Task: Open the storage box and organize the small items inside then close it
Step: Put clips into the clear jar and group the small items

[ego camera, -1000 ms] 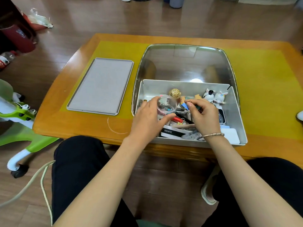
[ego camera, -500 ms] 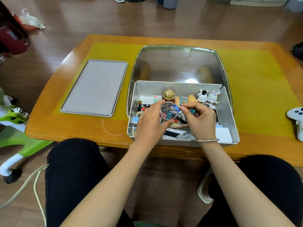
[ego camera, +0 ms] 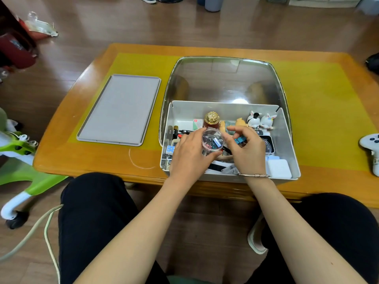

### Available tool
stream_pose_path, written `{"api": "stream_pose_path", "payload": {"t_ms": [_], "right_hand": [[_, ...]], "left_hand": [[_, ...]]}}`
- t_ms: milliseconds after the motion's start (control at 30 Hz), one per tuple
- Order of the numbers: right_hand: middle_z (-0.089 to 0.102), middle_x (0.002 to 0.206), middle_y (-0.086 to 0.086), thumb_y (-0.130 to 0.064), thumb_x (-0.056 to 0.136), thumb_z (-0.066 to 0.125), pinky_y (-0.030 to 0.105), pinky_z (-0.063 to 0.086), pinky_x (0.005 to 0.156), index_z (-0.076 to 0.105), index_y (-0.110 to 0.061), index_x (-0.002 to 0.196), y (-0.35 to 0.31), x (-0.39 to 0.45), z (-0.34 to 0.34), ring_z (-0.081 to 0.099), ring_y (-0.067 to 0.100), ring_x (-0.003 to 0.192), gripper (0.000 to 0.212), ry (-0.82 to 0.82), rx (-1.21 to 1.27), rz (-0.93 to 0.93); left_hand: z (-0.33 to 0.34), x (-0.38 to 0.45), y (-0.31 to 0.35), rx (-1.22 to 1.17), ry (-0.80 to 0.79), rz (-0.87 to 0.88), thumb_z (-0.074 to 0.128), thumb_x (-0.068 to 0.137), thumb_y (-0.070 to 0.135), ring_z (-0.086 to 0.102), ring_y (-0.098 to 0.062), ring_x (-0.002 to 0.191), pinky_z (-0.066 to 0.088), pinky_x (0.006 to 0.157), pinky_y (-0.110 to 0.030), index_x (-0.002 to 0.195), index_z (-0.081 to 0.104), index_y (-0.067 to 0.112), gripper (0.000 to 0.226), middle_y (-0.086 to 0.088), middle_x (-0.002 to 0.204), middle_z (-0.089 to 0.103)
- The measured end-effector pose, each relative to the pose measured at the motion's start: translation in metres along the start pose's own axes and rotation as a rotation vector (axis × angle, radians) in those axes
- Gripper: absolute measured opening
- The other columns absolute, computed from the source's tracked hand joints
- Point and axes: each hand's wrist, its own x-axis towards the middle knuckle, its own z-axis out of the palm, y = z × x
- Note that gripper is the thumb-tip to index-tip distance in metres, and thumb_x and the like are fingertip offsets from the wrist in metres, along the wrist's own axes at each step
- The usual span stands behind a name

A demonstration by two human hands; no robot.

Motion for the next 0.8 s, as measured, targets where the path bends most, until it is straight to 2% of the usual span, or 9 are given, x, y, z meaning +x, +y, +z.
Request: {"api": "stream_pose_path", "payload": {"t_ms": [67, 133, 200, 267, 433, 567, 667, 800], "right_hand": [[0.065, 0.088, 0.006, -0.01, 0.088, 0.061, 0.021, 0.047, 0.074, 0.068, -0.008, 0.097, 0.0012, -0.0003, -0.0011, 0.057, 0.011, 0.081, 0.012, 0.018, 0.008, 0.049], [0.067, 0.095, 0.006, -0.003, 0.088, 0.054, 0.014, 0.045, 0.07, 0.067, -0.008, 0.099, 0.0028, -0.0011, -0.0017, 0.057, 0.007, 0.079, 0.018, 0.007, 0.017, 0.078], [0.066, 0.096, 0.005, 0.003, 0.086, 0.052, 0.007, 0.041, 0.065, 0.067, -0.008, 0.101, 0.004, -0.002, -0.0017, 0.054, 0.001, 0.074, 0.024, -0.019, 0.025, 0.082], [0.066, 0.097, 0.005, 0.007, 0.082, 0.053, 0.006, 0.043, 0.066, 0.066, -0.008, 0.106, 0.0049, -0.002, -0.0015, 0.056, 0.001, 0.076, 0.031, -0.041, 0.043, 0.074], [0.065, 0.103, -0.002, 0.005, 0.082, 0.062, 0.016, 0.053, 0.079, 0.064, -0.009, 0.116, 0.006, -0.0037, -0.0009, 0.063, 0.005, 0.095, 0.036, -0.053, 0.086, 0.019], [0.064, 0.1, -0.007, -0.004, 0.081, 0.069, 0.034, 0.055, 0.084, 0.069, -0.011, 0.107, 0.0051, -0.0056, -0.0032, 0.064, 0.014, 0.098, 0.027, -0.026, 0.073, -0.037], [0.069, 0.098, 0.001, -0.006, 0.08, 0.071, 0.032, 0.056, 0.076, 0.07, -0.011, 0.103, 0.005, -0.0051, -0.0029, 0.065, 0.015, 0.088, 0.023, -0.036, 0.092, -0.046], [0.07, 0.085, 0.006, -0.006, 0.077, 0.075, 0.017, 0.052, 0.065, 0.072, -0.008, 0.092, 0.0063, -0.0051, -0.001, 0.062, 0.006, 0.07, 0.016, 0.005, 0.126, -0.001]], "left_hand": [[0.0015, 0.0009, -0.0008, 0.038, -0.014, -0.023, 0.067, 0.077, 0.06, 0.047, -0.017, 0.117, 0.045, 0.096, -0.035, 0.137, 0.044, 0.02, 0.075, 0.004, 0.129, 0.057], [0.0021, 0.0016, -0.0008, 0.047, -0.022, -0.036, 0.068, 0.077, 0.06, 0.046, -0.018, 0.119, 0.045, 0.097, -0.036, 0.137, 0.043, 0.021, 0.076, 0.004, 0.13, 0.056], [0.0019, 0.0019, -0.0008, 0.038, -0.025, -0.025, 0.074, 0.075, 0.052, 0.045, -0.017, 0.119, 0.043, 0.097, -0.036, 0.138, 0.043, 0.024, 0.075, 0.004, 0.131, 0.055], [0.0011, 0.0021, -0.0012, 0.018, -0.025, -0.008, 0.079, 0.073, 0.041, 0.044, -0.017, 0.119, 0.041, 0.097, -0.035, 0.138, 0.043, 0.026, 0.076, 0.004, 0.132, 0.055], [0.0004, 0.0018, -0.0015, 0.007, -0.015, 0.011, 0.081, 0.072, 0.039, 0.045, -0.017, 0.116, 0.042, 0.094, -0.035, 0.137, 0.045, 0.025, 0.076, 0.005, 0.13, 0.056], [0.0015, 0.0012, -0.0018, 0.022, -0.015, 0.022, 0.081, 0.071, 0.041, 0.046, -0.017, 0.115, 0.044, 0.092, -0.035, 0.136, 0.045, 0.026, 0.076, 0.005, 0.129, 0.057], [0.0015, 0.0012, -0.0018, 0.028, -0.017, 0.027, 0.081, 0.07, 0.043, 0.047, -0.017, 0.113, 0.044, 0.09, -0.035, 0.136, 0.046, 0.026, 0.076, 0.005, 0.128, 0.057], [0.0009, 0.001, -0.002, 0.037, -0.021, 0.039, 0.08, 0.07, 0.046, 0.046, -0.017, 0.111, 0.043, 0.088, -0.032, 0.135, 0.047, 0.027, 0.076, 0.006, 0.127, 0.058]]}}
